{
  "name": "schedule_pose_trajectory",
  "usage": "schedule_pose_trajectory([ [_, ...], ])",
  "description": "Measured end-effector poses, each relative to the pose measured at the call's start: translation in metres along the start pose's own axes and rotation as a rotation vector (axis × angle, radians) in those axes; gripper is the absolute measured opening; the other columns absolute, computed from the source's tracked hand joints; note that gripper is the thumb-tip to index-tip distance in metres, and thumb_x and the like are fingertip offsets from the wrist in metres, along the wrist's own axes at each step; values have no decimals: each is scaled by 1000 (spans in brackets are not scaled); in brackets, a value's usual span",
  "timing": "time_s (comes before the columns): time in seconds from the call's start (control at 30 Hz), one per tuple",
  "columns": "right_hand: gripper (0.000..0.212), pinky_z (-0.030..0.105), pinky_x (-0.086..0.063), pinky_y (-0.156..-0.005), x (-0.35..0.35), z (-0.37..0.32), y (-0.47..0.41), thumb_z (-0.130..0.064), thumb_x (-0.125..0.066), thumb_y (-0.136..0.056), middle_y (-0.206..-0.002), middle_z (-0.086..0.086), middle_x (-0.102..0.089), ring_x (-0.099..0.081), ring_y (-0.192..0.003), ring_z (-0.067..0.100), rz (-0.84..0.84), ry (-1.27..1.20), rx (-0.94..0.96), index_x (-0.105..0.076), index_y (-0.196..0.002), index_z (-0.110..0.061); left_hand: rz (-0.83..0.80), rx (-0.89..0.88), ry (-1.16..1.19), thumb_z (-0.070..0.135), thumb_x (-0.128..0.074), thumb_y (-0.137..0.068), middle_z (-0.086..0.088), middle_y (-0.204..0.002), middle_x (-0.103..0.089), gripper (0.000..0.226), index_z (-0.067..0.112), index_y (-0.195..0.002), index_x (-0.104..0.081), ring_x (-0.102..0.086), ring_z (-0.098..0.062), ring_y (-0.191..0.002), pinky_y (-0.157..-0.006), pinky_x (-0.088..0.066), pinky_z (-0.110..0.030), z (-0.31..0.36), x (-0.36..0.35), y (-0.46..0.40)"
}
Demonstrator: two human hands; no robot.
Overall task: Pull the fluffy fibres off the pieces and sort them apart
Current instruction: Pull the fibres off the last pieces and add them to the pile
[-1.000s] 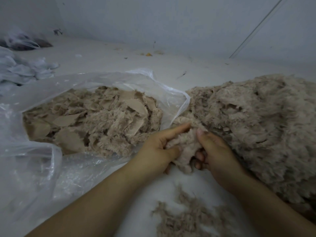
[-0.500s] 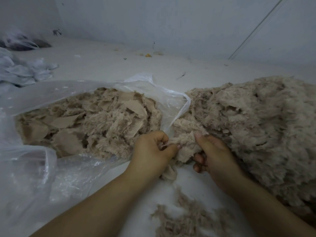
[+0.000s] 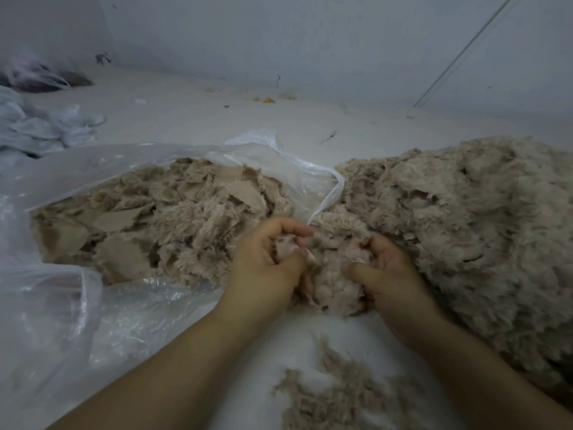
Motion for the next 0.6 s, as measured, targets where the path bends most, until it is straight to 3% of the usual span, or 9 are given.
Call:
schedule_pose_trajectory([
  [0.1,21,57,-49,-62,1,-2,2,-14,-71,-68,-84,32,-66,-59,-70,40,-23,-33,25,-66,-83,-27,-113,47,188,-8,-57,-76,-2,-86,-66,34,16,-97,-68,-59,-15,-58,-56,-50,-23,4,-11,4],
  [0.17,19,47,-50,-62,0,-4,4,-18,-75,-68,-81,22,-70,-62,-69,35,-64,-32,16,-70,-85,-25,-161,56,309,-10,-55,-78,-9,-93,-66,41,10,-113,-59,-60,-21,-59,-59,-53,-28,6,-12,3],
  [0.23,19,29,-48,-52,1,-4,5,-28,-75,-70,-73,14,-69,-62,-58,22,-107,-25,-24,-73,-87,-20,-232,67,419,-11,-56,-80,-16,-100,-66,54,12,-128,-48,-63,-23,-65,-61,-54,-30,8,-13,3],
  [0.33,21,21,-37,-41,3,-6,6,-30,-61,-78,-52,0,-48,-37,-39,5,-153,-46,-44,-75,-90,-23,-344,77,463,-16,-52,-83,-24,-109,-64,67,16,-140,-39,-65,-26,-78,-63,-54,-30,10,-17,5],
  [0.43,25,20,-38,-41,4,-8,9,-27,-59,-77,-47,-9,-43,-33,-38,2,-167,-64,-51,-75,-96,-33,-332,91,384,-22,-48,-85,-23,-107,-64,68,16,-141,-38,-64,-27,-76,-62,-55,-31,9,-20,6],
  [0.53,14,19,-38,-42,2,-9,10,-33,-67,-75,-54,-4,-55,-40,-42,4,-215,-21,-4,-70,-76,-20,-242,125,282,-22,-46,-90,-20,-102,-67,53,11,-131,-45,-64,-28,-65,-57,-56,-33,8,-22,6],
  [0.6,14,20,-38,-44,1,-9,9,-32,-68,-79,-62,5,-62,-49,-52,14,-218,7,13,-71,-77,-18,-209,128,221,-18,-47,-92,-21,-86,-68,37,8,-117,-56,-62,-27,-53,-49,-53,-31,8,-21,7],
])
Point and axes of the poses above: each hand's wrist, its own y-axis away from the middle knuckle, its own x-axis out of the back of the hand, z = x × y, the point moved 2 cm from there along -y, towards the middle knuckle
